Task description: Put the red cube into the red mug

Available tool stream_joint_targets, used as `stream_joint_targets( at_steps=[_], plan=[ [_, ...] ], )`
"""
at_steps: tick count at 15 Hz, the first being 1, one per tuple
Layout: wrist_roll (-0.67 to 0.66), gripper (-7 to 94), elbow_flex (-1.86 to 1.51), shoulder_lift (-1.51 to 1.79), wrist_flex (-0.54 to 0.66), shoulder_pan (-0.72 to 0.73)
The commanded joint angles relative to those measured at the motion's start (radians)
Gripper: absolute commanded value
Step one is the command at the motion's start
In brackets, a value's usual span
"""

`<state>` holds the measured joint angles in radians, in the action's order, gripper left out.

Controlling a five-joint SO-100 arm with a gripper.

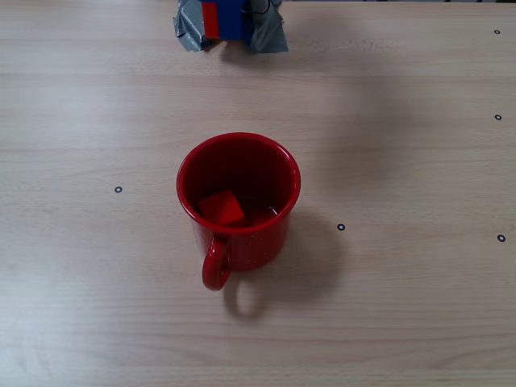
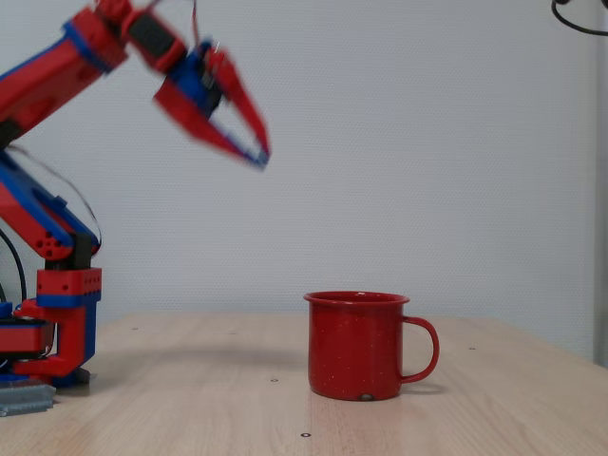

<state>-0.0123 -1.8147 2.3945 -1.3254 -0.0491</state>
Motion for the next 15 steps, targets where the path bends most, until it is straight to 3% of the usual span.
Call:
stream_joint_targets(
  at_steps=[1,9,15],
  plan=[
    [-0.017,0,-0.287,0.241,0.127,-0.026],
    [-0.064,0,-1.223,0.864,0.295,0.063],
    [-0.072,0,-1.298,0.937,0.23,0.143]
  ],
)
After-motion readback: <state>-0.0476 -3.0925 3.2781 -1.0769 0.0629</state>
